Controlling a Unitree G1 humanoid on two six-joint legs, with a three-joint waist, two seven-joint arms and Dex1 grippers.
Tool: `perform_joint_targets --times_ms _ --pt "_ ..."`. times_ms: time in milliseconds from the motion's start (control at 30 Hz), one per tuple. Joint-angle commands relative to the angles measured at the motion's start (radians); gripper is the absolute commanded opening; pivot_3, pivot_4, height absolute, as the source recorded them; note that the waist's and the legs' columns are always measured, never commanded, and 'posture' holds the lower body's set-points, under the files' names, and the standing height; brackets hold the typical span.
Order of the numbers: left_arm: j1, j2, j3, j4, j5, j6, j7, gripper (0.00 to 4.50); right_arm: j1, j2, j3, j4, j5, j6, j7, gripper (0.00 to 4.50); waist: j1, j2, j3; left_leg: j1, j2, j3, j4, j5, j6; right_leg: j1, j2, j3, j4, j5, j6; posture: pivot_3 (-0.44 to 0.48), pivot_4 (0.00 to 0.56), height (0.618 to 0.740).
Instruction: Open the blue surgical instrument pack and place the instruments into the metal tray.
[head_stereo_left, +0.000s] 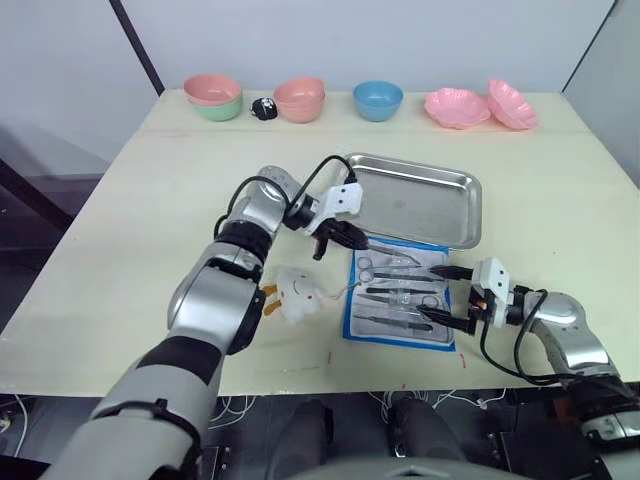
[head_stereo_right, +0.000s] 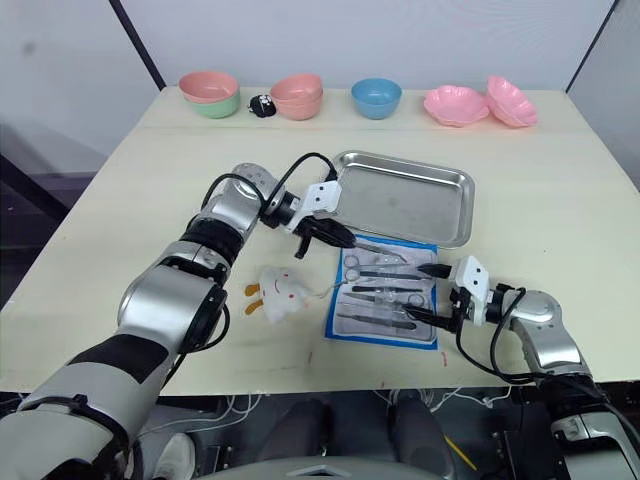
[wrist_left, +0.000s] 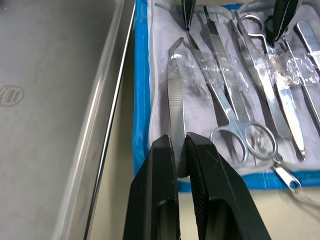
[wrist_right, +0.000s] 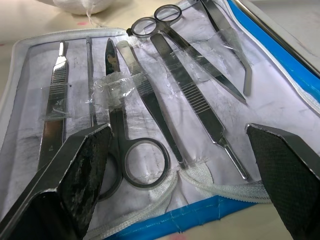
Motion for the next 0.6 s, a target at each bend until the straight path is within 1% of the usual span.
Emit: perform_joint_targets --times_ms 33,300,600 --pt "-0.025 0.035 0.039 -0.065 -0.036 0.020 0.045 0.02 0.056 -0.009 0.085 0.126 -0.120 0.053 -0.014 4.50 0.000 0.000 0.000 0.000 0.000 0.000 0.000 0.000 0.000 0.000 0.000 0.000 0.000 0.000 0.000 0.000 0.150 0.740" --pt "-0.001 0.066 0.045 -0.115 -0.053 0.067 -0.002 0.02 0.055 -0.006 0.086 0.130 -0.121 0.049 -0.015 4.50 -0.001 0.000 0.000 0.000 0.001 0.000 0.000 0.000 0.000 0.000 0.000 0.000 0.000 0.000 0.000 0.000 0.150 0.740" --pt "0.025 0.143 0.045 -0.170 -0.087 0.087 -0.054 0.02 0.054 -0.005 0.086 0.135 -0.123 0.046 -0.015 4.50 -0.002 0.000 0.000 0.000 0.002 0.000 0.000 0.000 0.000 0.000 0.001 0.000 0.000 0.000 0.000 0.000 0.150 0.740"
